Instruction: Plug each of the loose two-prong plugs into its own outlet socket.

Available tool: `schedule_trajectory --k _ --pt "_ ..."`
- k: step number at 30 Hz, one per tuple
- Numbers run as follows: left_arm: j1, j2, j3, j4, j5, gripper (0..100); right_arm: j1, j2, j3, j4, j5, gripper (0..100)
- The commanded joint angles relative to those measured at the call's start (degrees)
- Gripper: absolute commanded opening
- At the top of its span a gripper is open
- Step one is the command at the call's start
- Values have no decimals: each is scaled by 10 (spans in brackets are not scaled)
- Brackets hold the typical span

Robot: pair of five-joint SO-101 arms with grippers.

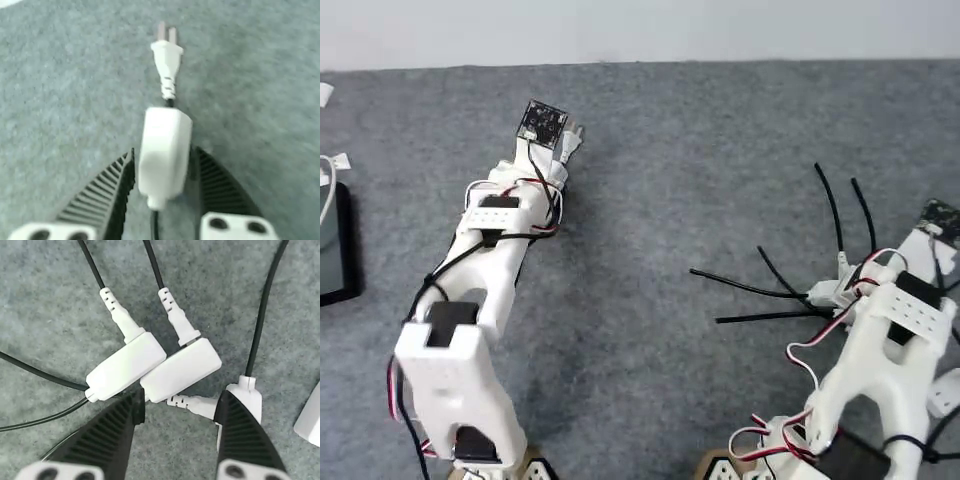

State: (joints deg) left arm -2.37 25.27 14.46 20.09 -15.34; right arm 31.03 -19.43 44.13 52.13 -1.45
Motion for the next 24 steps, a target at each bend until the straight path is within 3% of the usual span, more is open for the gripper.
schedule_trajectory --k 1,8,18,21,24 --pt "-11 25 -76 -4 -6 86 -7 -2 -22 -5 -4 212" --pt "-45 82 -165 39 -3 76 -8 -2 -21 -5 -4 212" --pt "-43 37 -165 122 0 77 -15 -1 -12 -19 -2 212" --pt "-36 11 -165 163 63 89 -24 2 -11 -21 -2 212" --pt "-36 6 -165 190 166 175 -27 17 -15 -23 0 212"
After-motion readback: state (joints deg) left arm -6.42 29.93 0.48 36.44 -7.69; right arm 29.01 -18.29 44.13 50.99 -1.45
